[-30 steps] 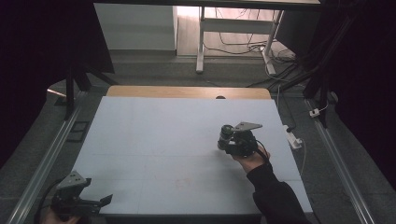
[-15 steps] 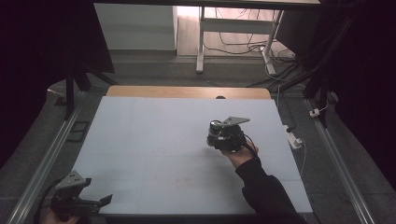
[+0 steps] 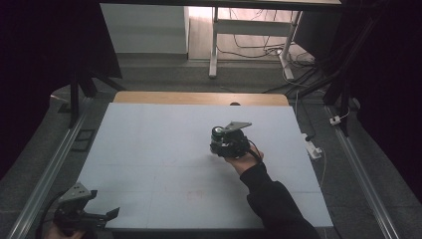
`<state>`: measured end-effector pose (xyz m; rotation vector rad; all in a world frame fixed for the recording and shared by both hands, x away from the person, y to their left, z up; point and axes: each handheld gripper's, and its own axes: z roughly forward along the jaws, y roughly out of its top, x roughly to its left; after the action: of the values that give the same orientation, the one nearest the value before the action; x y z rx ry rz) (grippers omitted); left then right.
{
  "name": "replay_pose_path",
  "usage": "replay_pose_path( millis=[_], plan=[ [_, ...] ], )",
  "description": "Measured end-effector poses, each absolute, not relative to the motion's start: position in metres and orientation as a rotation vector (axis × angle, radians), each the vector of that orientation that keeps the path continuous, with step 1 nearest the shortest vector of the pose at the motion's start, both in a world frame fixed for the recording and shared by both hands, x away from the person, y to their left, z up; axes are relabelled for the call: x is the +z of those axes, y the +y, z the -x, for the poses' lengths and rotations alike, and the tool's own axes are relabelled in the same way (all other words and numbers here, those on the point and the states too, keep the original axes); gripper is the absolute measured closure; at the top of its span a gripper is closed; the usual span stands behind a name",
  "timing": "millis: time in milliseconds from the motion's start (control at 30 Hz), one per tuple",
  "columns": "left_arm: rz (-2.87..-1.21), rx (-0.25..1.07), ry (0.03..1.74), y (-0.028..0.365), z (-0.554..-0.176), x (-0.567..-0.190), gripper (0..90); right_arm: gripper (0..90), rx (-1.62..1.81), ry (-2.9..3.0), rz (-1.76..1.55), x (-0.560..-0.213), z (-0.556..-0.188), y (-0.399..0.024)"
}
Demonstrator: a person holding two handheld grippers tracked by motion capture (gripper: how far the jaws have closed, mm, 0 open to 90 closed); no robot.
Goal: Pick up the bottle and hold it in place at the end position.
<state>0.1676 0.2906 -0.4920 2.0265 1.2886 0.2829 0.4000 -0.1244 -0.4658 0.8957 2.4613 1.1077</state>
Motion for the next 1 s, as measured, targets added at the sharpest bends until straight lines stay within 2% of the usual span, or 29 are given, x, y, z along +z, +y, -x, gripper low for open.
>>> replay_pose_path(
  millis=[533,1000],
  plan=[
    [-2.021,0.278,1.292,0.292,-0.167,-0.492,0.0,53.2,1.076,2.509,-0.846,-0.484,-0.41,-0.09],
    [-2.022,0.279,1.29,0.292,-0.166,-0.492,0.0,53.2,1.039,2.541,-0.815,-0.502,-0.407,-0.079]
  ],
)
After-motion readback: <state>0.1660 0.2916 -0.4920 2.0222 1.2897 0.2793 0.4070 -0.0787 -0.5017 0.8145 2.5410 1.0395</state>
